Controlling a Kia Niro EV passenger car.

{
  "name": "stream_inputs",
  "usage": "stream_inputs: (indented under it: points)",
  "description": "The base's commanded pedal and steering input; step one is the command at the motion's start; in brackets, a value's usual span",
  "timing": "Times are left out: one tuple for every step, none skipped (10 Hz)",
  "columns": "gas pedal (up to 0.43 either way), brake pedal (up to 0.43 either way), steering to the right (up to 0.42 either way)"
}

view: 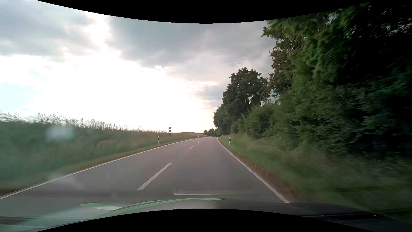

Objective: Follow the waypoints while adhering to traffic rules and regulations

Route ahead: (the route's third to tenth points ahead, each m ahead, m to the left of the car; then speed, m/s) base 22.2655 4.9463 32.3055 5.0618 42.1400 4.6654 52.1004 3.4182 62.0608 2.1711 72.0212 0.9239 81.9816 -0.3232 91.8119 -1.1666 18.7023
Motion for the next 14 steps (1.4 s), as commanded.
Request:
stream_inputs:
  points:
    - [0.130,0.000,0.008]
    - [0.138,0.000,0.007]
    - [0.138,0.000,0.007]
    - [0.138,0.000,0.007]
    - [0.150,0.000,0.007]
    - [0.150,0.000,0.007]
    - [0.157,0.000,0.007]
    - [0.157,0.000,0.007]
    - [0.169,0.000,0.007]
    - [0.189,0.000,0.007]
    - [0.209,0.000,0.007]
    - [0.240,0.000,0.007]
    - [0.240,0.000,0.007]
    - [0.248,0.000,0.007]
